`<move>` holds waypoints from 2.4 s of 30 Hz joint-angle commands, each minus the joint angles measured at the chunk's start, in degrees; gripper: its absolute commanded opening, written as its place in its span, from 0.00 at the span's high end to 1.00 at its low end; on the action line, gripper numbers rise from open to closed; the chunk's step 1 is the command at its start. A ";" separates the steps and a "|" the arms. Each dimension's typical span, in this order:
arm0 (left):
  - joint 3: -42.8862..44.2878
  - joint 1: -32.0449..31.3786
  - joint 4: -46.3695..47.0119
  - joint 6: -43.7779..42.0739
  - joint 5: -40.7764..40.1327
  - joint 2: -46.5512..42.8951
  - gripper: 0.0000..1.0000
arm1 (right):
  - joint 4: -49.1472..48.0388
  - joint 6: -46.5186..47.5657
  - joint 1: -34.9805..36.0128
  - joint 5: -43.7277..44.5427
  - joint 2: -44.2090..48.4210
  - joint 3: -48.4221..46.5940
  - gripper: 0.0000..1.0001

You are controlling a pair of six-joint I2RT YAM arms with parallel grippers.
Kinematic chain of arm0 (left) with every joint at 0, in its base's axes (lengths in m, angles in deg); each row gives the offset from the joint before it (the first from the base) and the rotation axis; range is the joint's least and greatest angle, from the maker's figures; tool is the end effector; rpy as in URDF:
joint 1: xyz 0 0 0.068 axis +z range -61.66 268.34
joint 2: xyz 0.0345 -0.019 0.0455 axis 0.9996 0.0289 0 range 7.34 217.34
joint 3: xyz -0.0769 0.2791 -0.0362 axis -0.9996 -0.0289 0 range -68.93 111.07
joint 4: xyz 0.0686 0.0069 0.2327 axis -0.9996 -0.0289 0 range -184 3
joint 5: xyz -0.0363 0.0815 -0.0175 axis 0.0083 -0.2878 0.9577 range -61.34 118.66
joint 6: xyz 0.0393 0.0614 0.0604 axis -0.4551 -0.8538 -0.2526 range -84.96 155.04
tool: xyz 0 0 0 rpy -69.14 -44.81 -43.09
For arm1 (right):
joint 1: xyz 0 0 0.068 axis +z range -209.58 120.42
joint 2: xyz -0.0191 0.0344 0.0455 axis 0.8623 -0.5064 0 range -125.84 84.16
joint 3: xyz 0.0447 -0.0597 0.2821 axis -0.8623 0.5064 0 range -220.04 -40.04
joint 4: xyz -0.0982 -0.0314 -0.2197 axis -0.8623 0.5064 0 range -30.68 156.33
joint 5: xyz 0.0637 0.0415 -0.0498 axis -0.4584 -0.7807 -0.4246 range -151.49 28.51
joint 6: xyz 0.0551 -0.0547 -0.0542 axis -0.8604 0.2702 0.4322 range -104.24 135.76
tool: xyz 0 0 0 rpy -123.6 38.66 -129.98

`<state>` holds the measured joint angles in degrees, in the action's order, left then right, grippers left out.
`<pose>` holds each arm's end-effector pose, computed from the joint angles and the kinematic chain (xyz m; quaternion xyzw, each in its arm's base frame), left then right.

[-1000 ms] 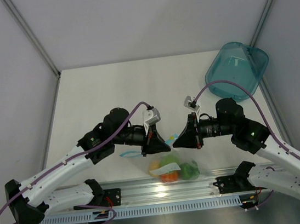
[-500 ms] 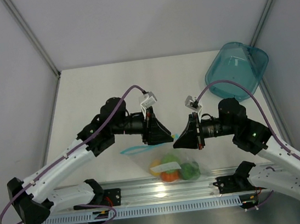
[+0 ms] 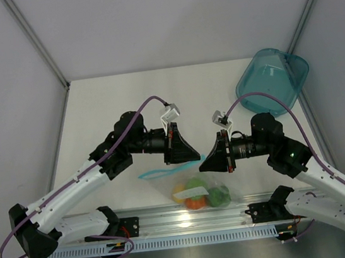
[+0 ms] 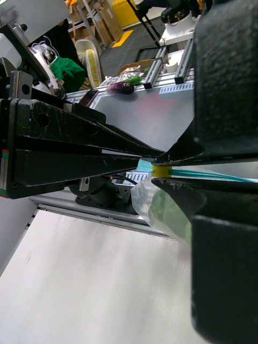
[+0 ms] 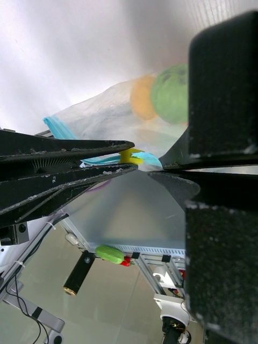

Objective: Place the food in the zip-top bag and seal the zipper
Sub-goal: Zip the zipper food storage bag at the center of the board.

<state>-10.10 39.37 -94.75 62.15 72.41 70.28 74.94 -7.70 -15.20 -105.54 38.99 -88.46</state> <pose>0.1211 -0.2294 0.3818 0.3672 0.6628 -0.5883 0.2824 0.0824 0.1639 0.3582 -0.3623 0.6676 0.5667 0.3192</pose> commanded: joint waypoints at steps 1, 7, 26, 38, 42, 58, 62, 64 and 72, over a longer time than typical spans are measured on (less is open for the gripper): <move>0.24 0.28 0.72 -0.22 1.08 -0.01 0.86 | -2.96 -0.09 -0.17 -0.51 0.34 -1.50 1.00; -0.47 0.28 -0.07 -0.57 1.25 -0.53 0.69 | -2.52 0.35 -0.17 -0.42 -0.09 -1.85 1.00; 0.41 0.28 -2.80 -2.07 2.22 0.26 0.91 | -1.82 0.96 -0.17 -0.16 -0.71 -2.99 1.00; 0.59 0.28 -3.06 -1.54 3.54 0.26 0.88 | -0.32 2.02 -0.17 0.37 -1.50 -3.78 1.00; 0.85 0.28 -3.06 -1.36 3.54 0.17 0.96 | -0.41 2.10 -0.17 0.20 -2.12 -3.87 1.00; 0.32 0.28 -2.89 -1.80 3.80 -0.53 0.99 | 6.27 7.55 -0.08 -3.49 -5.54 -7.91 0.76; 0.41 0.28 -2.53 -1.63 3.89 -0.71 1.00 | 5.22 6.33 0.00 -3.85 -6.16 -7.48 1.00; 0.32 0.28 -2.62 -1.71 3.80 -0.80 0.99 | 4.60 5.97 0.00 -3.93 -5.81 -7.12 1.00; 0.06 0.28 -5.61 -4.52 1.61 -0.89 0.99 | 0.39 1.59 -0.17 4.65 -1.86 -5.28 1.00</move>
<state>-10.12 39.42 -98.46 60.47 75.20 70.30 81.17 -3.03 -15.18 -105.87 33.99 -93.64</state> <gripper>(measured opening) 0.033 0.003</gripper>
